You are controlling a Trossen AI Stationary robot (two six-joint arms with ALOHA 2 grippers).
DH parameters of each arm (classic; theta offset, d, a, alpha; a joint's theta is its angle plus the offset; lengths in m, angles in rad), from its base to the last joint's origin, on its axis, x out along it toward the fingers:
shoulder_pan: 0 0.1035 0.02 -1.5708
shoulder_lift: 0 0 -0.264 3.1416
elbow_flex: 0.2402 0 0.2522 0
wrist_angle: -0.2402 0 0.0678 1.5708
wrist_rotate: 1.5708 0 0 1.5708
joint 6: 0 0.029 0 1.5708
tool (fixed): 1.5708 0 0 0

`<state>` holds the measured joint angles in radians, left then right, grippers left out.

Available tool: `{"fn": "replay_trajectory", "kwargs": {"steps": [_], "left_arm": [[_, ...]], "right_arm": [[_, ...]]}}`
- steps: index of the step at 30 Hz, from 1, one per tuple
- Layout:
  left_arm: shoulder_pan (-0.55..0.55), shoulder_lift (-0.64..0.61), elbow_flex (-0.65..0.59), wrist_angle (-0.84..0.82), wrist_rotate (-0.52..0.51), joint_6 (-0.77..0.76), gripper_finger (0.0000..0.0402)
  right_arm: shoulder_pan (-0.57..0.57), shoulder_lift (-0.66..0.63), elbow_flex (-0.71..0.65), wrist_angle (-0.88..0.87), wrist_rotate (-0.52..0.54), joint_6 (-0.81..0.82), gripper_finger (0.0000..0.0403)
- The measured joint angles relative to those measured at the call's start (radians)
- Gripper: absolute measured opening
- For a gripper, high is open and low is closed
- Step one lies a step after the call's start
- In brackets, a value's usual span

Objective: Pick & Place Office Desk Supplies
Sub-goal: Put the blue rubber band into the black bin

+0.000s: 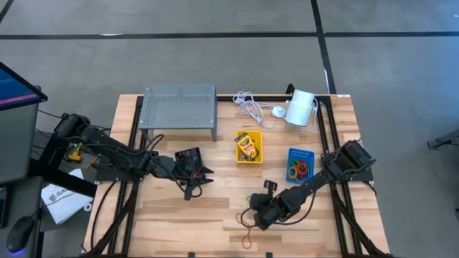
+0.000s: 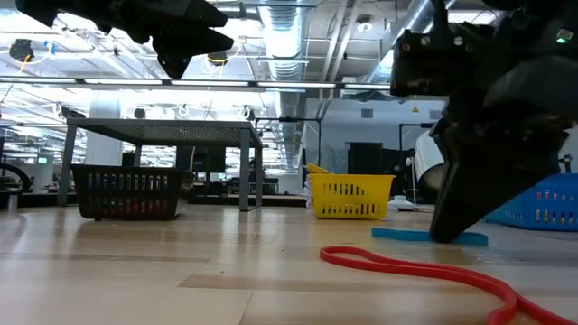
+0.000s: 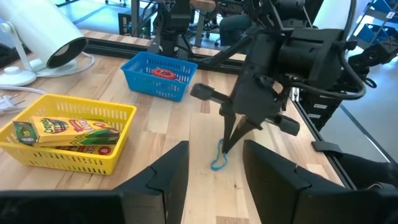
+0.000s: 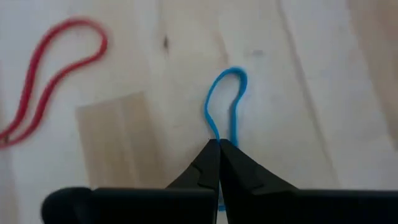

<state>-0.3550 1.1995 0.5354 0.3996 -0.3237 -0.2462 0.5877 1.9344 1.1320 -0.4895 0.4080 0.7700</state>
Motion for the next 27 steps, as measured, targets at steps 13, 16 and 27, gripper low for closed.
{"fn": "replay_trajectory", "kwargs": {"steps": [13, 16, 27], "left_arm": [[0.0, 0.0, 0.0, -0.001, 0.0, 0.022, 0.0147], [0.0, 0.0, 0.0, -0.002, 0.0, 0.065, 0.0147], [0.004, 0.071, 0.001, 0.065, 0.003, 0.18, 0.0161]], "right_arm": [[0.001, -0.172, 0.004, -0.037, 0.138, -0.021, 0.0], [-0.001, -0.225, 0.005, 0.013, 0.174, -0.054, 0.0], [-0.002, -0.323, 0.006, 0.231, 0.207, -0.32, 0.0]]}}
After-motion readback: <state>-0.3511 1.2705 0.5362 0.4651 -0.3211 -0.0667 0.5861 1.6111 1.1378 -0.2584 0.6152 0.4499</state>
